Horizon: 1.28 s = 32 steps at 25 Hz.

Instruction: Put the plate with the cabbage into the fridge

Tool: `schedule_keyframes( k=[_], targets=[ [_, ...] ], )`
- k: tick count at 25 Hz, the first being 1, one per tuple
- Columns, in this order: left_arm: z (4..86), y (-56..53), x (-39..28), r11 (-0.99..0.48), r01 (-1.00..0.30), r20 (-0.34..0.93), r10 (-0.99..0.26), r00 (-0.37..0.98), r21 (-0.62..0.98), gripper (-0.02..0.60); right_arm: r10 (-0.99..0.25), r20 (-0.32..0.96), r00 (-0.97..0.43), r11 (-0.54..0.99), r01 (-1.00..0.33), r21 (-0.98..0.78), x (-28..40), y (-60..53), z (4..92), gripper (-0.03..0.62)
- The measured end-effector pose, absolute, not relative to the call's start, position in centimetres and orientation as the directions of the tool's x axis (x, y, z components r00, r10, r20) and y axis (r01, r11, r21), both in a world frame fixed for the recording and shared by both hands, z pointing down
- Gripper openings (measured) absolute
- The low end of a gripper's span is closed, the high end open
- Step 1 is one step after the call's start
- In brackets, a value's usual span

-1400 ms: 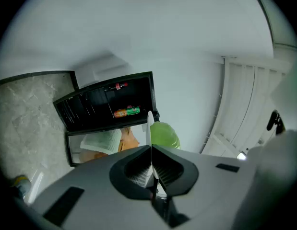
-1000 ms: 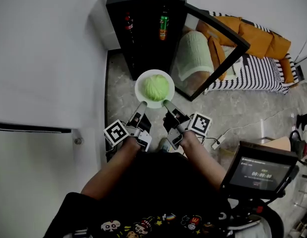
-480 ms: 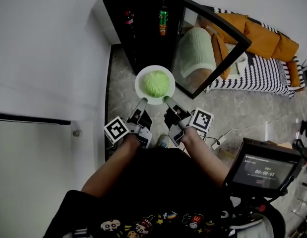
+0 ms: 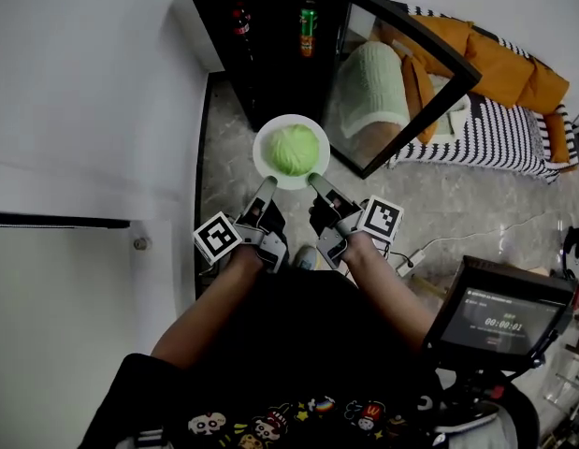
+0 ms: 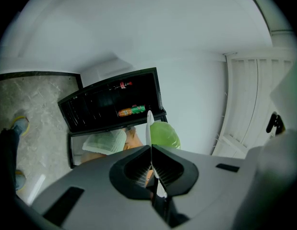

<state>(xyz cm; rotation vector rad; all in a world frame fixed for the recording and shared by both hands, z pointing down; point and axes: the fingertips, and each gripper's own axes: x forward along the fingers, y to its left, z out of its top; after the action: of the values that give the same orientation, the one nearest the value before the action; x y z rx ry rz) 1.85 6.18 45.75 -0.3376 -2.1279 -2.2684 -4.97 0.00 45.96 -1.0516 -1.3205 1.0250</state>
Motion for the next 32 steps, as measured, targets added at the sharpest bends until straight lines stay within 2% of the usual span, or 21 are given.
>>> schedule_keyframes(
  k=[32],
  targets=[
    [45.86,6.26,1.76,-0.061,0.168,0.175,0.134,-0.975,0.984,0.012,0.97,0.241,0.017,0.24,0.034,-0.97,-5.0,0.09,46.21,0.015]
  ],
)
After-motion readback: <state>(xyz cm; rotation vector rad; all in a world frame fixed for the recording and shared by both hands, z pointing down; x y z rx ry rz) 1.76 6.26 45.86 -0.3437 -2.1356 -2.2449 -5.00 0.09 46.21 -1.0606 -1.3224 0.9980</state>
